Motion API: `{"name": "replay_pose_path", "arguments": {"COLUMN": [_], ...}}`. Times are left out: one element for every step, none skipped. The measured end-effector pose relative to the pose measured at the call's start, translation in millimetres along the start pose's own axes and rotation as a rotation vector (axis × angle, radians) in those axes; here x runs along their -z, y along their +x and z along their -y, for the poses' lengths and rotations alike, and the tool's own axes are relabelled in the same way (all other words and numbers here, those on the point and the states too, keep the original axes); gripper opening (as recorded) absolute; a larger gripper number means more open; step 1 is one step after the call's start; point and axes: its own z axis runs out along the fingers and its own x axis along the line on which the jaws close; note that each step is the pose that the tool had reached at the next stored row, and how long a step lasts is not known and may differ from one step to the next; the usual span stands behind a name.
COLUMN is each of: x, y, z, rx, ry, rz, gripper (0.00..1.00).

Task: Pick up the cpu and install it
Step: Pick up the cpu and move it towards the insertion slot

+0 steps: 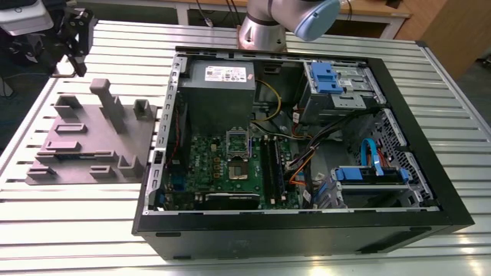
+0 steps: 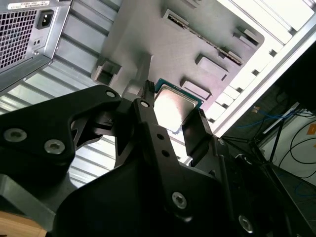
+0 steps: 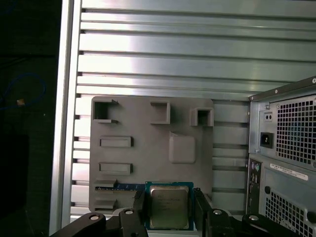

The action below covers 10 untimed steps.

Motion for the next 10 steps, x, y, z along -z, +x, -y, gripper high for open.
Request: {"name": "replay_pose_path", "arguments": {"x": [0.0, 0.0, 0.0, 0.0, 0.0, 0.1, 0.1, 0.0, 0.1, 0.0], "y": [-0.4, -0.7, -1.2, -1.6, -2.0, -2.4, -2.9, -3.3, -3.7, -4.1], "z": [0.0, 0.0, 0.1, 0.1, 0.1, 0.1, 0.1, 0.1, 0.1, 0.1], "rx": [0.000, 0.000, 0.000, 0.000, 0.000, 0.000, 0.000, 0.000, 0.000, 0.000], "ry": [0.0000, 0.0000, 0.0001, 0.0000, 0.0000, 0.0000, 0.0000, 0.0000, 0.0000, 0.0000], "rz": [0.0000, 0.0000, -0.0001, 0.0000, 0.0000, -0.0001, -0.0001, 0.0000, 0.0000, 0.0000], "gripper": [0.47, 0.47, 0.47, 0.47, 0.47, 0.47, 0.47, 0.47, 0.47, 0.47]}}
